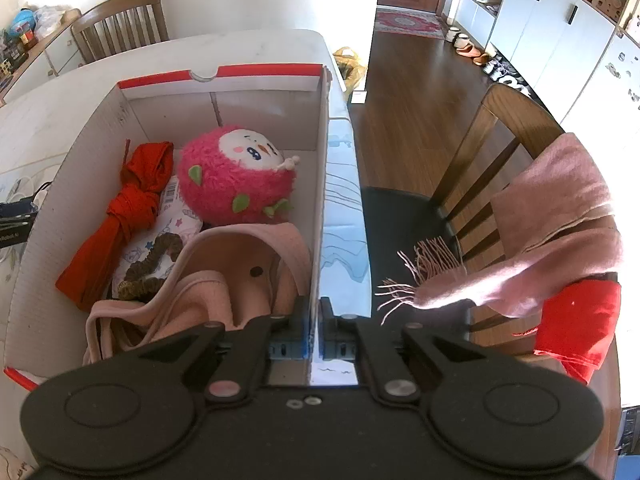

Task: Organize objects
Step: 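Lift the tooth toy and carry it into the box, then lower the tooth toy beside the red cloth and open the left tool, then move the left tool back to the blue toothbrush box on the mat, then close the left tool on the blue toothbrush box and lift it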

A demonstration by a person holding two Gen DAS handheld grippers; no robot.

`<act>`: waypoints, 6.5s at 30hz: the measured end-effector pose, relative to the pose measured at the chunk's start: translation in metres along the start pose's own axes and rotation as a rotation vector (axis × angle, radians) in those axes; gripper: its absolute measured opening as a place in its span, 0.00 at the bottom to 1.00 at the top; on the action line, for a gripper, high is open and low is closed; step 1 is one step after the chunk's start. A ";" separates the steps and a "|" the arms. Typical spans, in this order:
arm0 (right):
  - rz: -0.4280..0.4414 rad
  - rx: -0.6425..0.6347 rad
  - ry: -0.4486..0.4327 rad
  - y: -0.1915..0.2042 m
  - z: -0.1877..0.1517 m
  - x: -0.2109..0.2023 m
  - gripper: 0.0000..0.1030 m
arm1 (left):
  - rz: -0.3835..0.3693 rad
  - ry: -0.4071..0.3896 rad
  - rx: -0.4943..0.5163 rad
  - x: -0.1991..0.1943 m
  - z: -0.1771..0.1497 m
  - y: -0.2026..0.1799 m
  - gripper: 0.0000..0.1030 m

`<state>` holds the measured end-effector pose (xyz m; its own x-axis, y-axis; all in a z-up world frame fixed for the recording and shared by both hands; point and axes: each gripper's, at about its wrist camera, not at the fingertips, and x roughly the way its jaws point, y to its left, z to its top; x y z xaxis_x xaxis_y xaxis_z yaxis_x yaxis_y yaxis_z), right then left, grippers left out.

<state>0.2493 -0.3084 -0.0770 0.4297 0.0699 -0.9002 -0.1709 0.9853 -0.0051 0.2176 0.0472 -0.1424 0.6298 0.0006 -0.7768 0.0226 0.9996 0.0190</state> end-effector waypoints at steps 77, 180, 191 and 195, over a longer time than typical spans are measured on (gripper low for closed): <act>0.041 -0.054 -0.052 0.000 -0.007 -0.007 0.05 | -0.249 0.175 0.371 -0.023 0.066 -0.218 0.40; 0.016 -0.038 -0.005 0.003 -0.002 0.001 0.05 | 0.024 0.131 -0.098 0.048 0.061 -0.046 0.93; 0.017 -0.030 -0.005 0.004 -0.003 0.001 0.05 | 0.029 0.134 -0.055 0.048 0.060 -0.048 0.50; 0.016 -0.030 -0.008 0.004 -0.003 0.001 0.04 | 0.041 0.134 -0.050 0.042 0.058 -0.050 0.48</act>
<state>0.2467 -0.3051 -0.0790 0.4335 0.0866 -0.8970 -0.2044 0.9789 -0.0042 0.2878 -0.0042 -0.1393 0.5198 0.0424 -0.8532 -0.0419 0.9988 0.0241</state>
